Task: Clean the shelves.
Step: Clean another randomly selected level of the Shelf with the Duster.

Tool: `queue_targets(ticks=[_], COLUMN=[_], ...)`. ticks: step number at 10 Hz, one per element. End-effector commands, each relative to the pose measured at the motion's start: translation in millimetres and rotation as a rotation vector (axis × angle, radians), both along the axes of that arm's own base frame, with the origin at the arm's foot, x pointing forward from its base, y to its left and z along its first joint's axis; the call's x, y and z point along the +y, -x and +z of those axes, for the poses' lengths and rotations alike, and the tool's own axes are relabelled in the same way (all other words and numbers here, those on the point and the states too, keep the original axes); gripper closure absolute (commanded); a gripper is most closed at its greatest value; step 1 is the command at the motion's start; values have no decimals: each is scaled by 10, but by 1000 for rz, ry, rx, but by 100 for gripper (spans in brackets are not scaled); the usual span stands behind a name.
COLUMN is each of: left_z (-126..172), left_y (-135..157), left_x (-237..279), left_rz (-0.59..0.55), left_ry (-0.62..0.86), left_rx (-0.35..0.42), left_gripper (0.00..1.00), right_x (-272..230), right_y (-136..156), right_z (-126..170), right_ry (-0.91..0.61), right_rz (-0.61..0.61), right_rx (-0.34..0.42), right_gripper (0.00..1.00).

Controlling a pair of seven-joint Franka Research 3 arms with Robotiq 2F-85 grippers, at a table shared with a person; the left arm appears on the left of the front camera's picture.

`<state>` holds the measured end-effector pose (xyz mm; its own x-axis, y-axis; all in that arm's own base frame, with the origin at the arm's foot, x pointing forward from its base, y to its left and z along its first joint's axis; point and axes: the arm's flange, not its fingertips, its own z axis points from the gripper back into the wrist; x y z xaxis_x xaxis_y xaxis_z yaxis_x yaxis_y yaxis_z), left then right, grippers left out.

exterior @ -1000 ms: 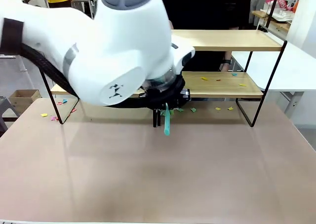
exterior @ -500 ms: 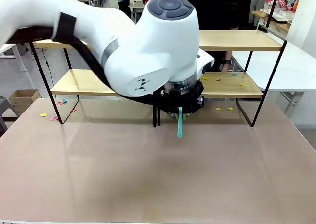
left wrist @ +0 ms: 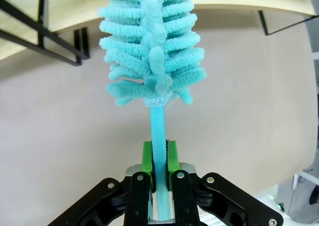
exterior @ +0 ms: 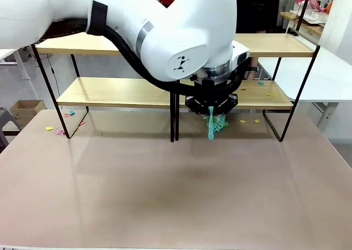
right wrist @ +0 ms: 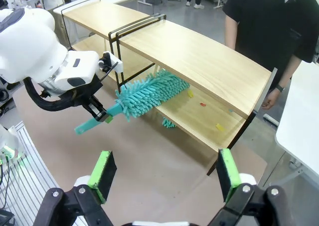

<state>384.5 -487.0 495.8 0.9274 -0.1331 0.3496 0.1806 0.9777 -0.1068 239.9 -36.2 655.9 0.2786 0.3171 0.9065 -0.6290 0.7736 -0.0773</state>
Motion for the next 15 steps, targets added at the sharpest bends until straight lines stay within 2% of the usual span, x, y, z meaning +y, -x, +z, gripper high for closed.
queue_targets(ticks=[1,4,8,12,13,15], left_z=[116,73,61,209,232,289], left_y=[-87,-164,-228,-213,-219,-294], left_x=[-149,-467,-853,-1227,-1266,-1199], left_rz=[-49,-144,-194,-281,-351,-395], left_ry=[18,38,86,95,118,221], left_rx=[46,65,109,93,118,111], left_gripper=[87,87,87,87,87,87], right_x=[0,0,0,0,0,0], right_y=[-7,-7,-7,-7,-7,-7], right_z=[1,1,1,1,1,1], right_ry=[-3,-3,-3,-3,-3,-3], right_rz=[8,8,8,8,8,8], right_rx=[-2,-2,-2,-2,-2,-2], right_gripper=[0,0,0,0,0,0])
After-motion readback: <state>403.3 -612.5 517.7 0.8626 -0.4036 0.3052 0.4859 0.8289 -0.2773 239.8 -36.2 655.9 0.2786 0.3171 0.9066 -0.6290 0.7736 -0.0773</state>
